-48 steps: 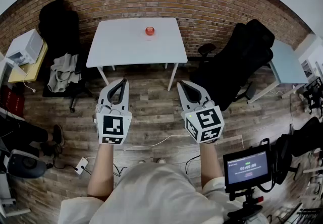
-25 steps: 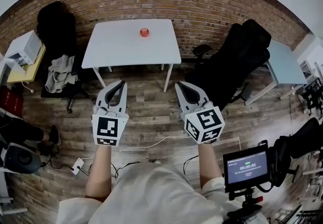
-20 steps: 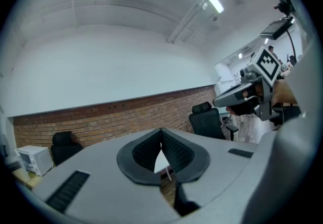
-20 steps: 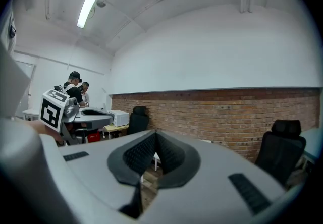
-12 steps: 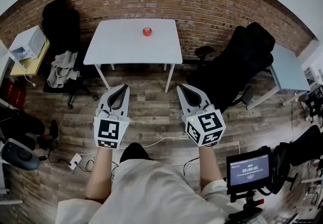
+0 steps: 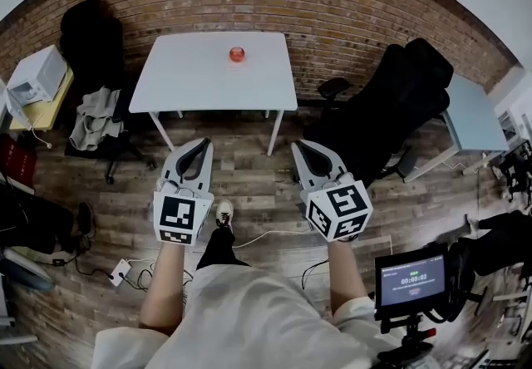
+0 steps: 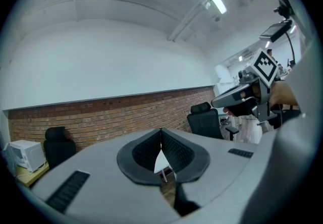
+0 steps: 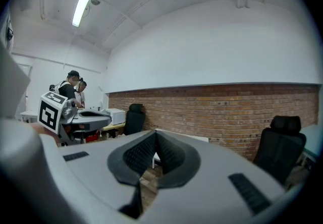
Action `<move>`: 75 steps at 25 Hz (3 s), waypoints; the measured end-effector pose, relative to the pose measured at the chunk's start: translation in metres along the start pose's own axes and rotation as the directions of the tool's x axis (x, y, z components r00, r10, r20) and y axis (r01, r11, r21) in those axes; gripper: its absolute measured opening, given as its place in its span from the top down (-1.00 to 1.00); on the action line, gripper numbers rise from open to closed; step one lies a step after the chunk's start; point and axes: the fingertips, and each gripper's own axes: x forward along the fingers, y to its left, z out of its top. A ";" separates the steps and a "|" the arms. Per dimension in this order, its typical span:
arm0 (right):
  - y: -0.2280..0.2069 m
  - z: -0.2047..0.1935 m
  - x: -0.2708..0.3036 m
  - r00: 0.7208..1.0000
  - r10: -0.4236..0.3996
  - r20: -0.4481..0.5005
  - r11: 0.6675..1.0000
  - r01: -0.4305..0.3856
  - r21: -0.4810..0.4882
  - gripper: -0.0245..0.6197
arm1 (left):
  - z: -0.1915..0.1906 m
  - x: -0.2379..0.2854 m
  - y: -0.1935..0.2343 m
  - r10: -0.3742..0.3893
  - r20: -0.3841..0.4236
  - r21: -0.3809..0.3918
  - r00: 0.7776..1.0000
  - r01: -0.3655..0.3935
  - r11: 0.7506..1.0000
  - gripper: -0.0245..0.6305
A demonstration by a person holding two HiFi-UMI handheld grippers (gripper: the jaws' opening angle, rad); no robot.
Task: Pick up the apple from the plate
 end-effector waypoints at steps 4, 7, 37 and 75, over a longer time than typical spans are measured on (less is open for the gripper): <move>-0.017 -0.001 0.020 1.000 -0.016 0.001 1.000 0.016 0.015 0.91 | -0.008 0.025 0.011 -0.012 0.007 -0.008 1.000 0.012 1.000 0.91; -0.032 0.000 0.049 1.000 -0.026 -0.006 0.999 0.026 0.024 0.91 | -0.017 0.054 0.031 -0.016 0.003 -0.017 1.000 0.016 1.000 0.91; -0.090 0.030 0.277 0.998 0.054 -0.027 0.998 -0.055 -0.026 0.91 | -0.059 0.246 0.182 -0.060 -0.070 -0.098 0.996 0.053 0.994 0.91; -0.103 0.021 0.429 0.988 0.109 -0.109 0.994 -0.107 0.016 0.84 | -0.111 0.330 0.270 -0.142 -0.128 -0.141 0.982 0.124 0.982 0.91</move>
